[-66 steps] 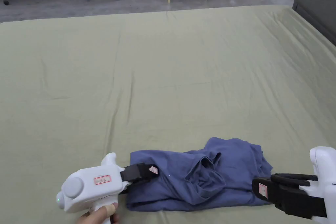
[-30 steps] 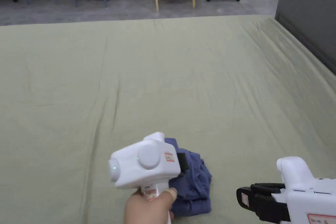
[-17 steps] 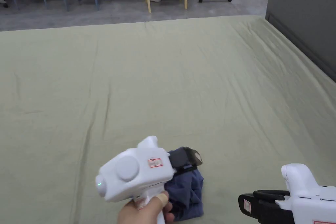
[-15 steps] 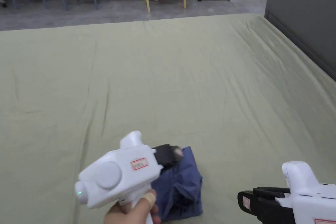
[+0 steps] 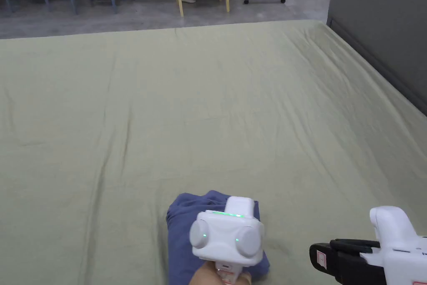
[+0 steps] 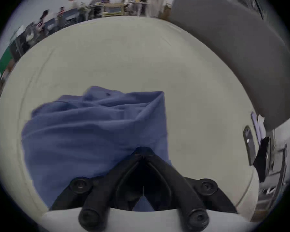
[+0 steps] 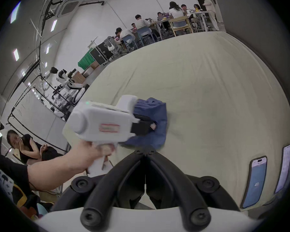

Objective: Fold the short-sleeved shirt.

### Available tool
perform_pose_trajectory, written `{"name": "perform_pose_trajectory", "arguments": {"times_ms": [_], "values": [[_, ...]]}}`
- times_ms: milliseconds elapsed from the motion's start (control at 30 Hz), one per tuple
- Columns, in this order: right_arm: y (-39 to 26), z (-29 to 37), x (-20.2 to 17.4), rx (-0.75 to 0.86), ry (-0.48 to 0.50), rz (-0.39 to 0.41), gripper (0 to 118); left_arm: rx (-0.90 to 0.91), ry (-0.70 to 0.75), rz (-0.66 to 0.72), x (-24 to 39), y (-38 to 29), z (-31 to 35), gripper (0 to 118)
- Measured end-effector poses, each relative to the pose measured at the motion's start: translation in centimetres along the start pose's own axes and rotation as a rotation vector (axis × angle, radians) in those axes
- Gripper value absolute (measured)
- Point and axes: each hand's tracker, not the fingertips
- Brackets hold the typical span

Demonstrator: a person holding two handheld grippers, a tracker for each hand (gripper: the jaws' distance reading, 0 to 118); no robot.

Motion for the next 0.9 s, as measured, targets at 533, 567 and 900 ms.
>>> {"name": "perform_pose_trajectory", "arguments": {"times_ms": [533, 567, 900], "values": [[3.9, -9.1, 0.8, -0.064, 0.133, -0.011, 2, 0.209, -0.425, 0.484, -19.2, -6.5, 12.6, 0], [4.2, -11.1, 1.0, -0.084, 0.159, -0.031, 2, 0.216, -0.440, 0.507, -20.5, -7.2, 12.8, 0], [3.6, -21.5, 7.7, -0.232, 0.156, -0.367, 2, 0.279, -0.508, 0.607, -23.2, -8.7, 10.2, 118]]}}
